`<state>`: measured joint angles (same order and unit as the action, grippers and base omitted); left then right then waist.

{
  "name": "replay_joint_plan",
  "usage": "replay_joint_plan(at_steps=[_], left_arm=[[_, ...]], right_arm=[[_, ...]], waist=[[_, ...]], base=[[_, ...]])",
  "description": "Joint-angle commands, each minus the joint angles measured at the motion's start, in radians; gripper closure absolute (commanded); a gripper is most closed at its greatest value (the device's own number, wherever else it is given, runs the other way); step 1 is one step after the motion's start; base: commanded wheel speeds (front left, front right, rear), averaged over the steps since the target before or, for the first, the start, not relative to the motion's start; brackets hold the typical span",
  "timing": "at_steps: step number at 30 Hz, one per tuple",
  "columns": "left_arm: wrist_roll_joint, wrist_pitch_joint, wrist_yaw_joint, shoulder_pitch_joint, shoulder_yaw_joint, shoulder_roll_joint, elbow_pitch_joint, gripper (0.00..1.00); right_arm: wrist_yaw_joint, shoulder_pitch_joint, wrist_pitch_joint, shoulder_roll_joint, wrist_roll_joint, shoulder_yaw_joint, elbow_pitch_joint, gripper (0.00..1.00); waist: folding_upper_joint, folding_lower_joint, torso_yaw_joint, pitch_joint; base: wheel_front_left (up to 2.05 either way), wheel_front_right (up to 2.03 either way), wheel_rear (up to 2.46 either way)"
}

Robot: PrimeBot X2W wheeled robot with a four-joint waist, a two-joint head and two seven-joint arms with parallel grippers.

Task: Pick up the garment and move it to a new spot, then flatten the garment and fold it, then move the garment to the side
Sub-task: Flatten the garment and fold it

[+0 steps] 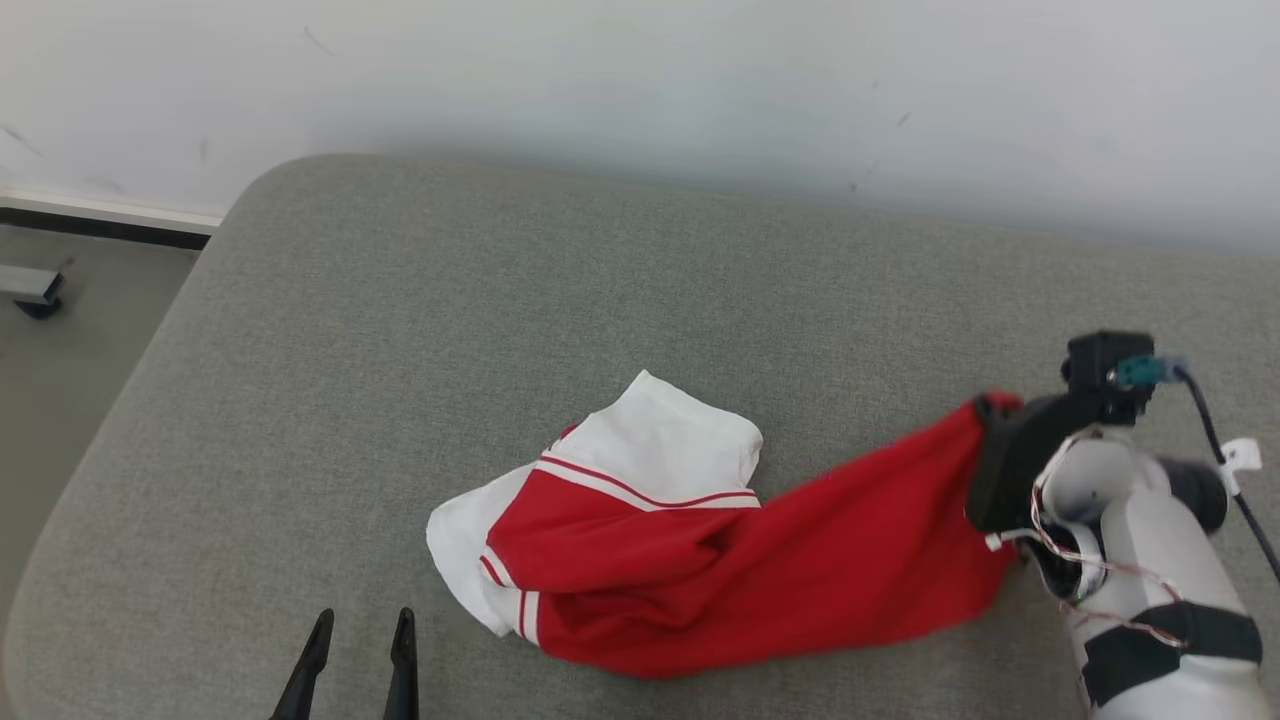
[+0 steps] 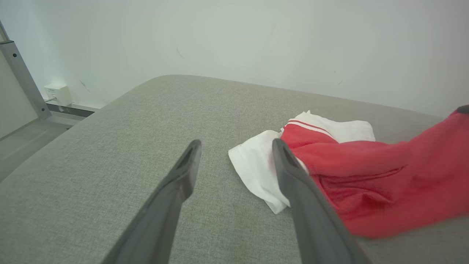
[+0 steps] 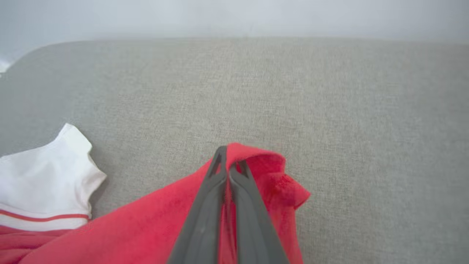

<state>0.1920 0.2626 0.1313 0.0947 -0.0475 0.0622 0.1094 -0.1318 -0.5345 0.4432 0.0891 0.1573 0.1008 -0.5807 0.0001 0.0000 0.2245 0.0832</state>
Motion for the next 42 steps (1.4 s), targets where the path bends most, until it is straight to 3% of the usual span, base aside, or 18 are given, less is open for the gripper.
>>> replay_joint_plan(at_steps=[1,7,10,15,21,27,40,41,42], left_arm=[[0.006,0.003,-0.002,-0.004,0.004,0.002,0.003,0.00],[0.006,0.003,-0.002,0.003,0.013,-0.001,0.002,0.00],[0.006,0.003,-0.002,0.012,0.019,-0.002,0.001,0.00],[0.006,0.003,-0.002,0.027,0.028,-0.005,-0.005,0.00],[0.013,0.003,-0.002,0.028,0.035,-0.007,-0.010,0.00],[0.008,0.003,-0.002,0.010,0.036,-0.009,-0.008,0.00],[0.008,0.003,-0.002,0.008,0.033,-0.007,-0.003,0.00],[0.008,0.003,-0.002,0.009,0.033,-0.007,0.000,0.00],[0.008,0.003,-0.002,0.011,0.033,-0.007,0.001,0.00]], right_arm=[[0.003,-0.025,-0.031,0.006,-0.016,-0.008,0.016,1.00],[0.003,-0.098,-0.247,0.034,-0.035,-0.067,0.084,1.00],[0.003,-0.083,-0.282,0.047,-0.028,-0.075,0.116,1.00],[0.003,0.089,-0.176,0.043,-0.062,0.066,0.193,1.00],[0.003,0.338,-0.095,-0.016,-0.086,0.241,0.324,1.00],[0.003,0.489,-0.064,-0.038,-0.024,0.263,0.424,1.00],[0.003,0.590,-0.023,-0.038,-0.105,0.352,0.360,1.00],[0.003,0.595,-0.023,-0.038,-0.107,0.351,0.353,0.95],[0.003,0.597,-0.029,-0.038,-0.105,0.353,0.348,0.00]], waist=[[-0.0001,0.0000,-0.002,-0.002],[-0.0001,0.0000,-0.015,-0.013],[-0.0001,0.0000,-0.023,-0.024],[-0.0001,0.0000,-0.045,-0.036],[-0.0001,0.0000,-0.083,-0.033],[-0.0001,0.0000,-0.124,-0.030],[-0.0001,0.0000,-0.152,-0.040],[-0.0001,0.0000,-0.151,-0.042],[-0.0001,0.0000,-0.150,-0.045]], base=[[0.00,0.00,0.00],[0.00,0.00,0.00],[0.00,0.00,0.00],[0.00,0.00,0.00],[0.00,0.00,0.00],[0.00,0.00,0.00],[0.00,0.00,0.00],[0.00,0.00,0.00],[0.00,0.00,0.00]])
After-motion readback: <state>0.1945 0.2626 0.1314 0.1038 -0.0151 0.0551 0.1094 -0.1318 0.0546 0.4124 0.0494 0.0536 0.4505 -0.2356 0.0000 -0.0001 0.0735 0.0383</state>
